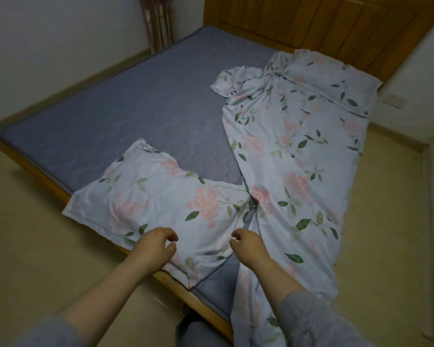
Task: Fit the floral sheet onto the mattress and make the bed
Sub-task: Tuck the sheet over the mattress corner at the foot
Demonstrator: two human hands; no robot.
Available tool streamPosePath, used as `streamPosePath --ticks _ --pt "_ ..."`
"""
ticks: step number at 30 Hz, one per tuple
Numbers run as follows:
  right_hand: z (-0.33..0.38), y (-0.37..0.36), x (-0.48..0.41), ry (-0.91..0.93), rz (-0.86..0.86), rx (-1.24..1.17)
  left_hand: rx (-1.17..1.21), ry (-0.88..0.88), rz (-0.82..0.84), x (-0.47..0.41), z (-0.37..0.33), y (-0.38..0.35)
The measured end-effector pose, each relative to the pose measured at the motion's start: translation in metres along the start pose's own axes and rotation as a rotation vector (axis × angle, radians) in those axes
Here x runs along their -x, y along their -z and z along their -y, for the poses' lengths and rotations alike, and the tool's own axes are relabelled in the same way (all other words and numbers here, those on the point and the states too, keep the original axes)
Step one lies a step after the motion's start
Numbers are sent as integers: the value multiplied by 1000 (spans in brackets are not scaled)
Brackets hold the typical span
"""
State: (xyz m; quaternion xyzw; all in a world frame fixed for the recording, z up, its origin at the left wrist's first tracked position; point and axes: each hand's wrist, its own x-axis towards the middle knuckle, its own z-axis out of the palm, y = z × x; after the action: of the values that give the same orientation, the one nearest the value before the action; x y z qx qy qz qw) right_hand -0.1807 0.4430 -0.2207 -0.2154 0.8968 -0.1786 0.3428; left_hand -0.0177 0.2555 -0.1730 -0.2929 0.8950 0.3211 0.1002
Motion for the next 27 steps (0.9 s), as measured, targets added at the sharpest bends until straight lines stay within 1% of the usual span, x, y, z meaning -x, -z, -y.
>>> streamPosePath --ticks 5,8,10,14,17,21,23,25,27 --pt "36 -11 -83 -15 101 55 78 169 1 -62 48 12" --pt "51 -22 -123 -32 158 84 182 280 -5 -89 79 4" --pt "60 -34 -154 -50 185 114 241 341 23 -107 103 -7" --pt "74 -62 -217 -45 202 178 328 447 29 -148 144 -29" --pt "80 -85 -261 -54 152 196 390 537 32 -177 171 -47" --pt "76 -114 -306 -195 165 253 642 685 87 -203 207 -72" --pt "74 -123 -320 -237 122 297 814 787 86 -212 219 -84" --pt "77 -127 -324 -205 105 354 1026 884 73 -219 227 -94" --pt "83 -130 -321 -137 166 357 1161 956 62 -222 229 -100"
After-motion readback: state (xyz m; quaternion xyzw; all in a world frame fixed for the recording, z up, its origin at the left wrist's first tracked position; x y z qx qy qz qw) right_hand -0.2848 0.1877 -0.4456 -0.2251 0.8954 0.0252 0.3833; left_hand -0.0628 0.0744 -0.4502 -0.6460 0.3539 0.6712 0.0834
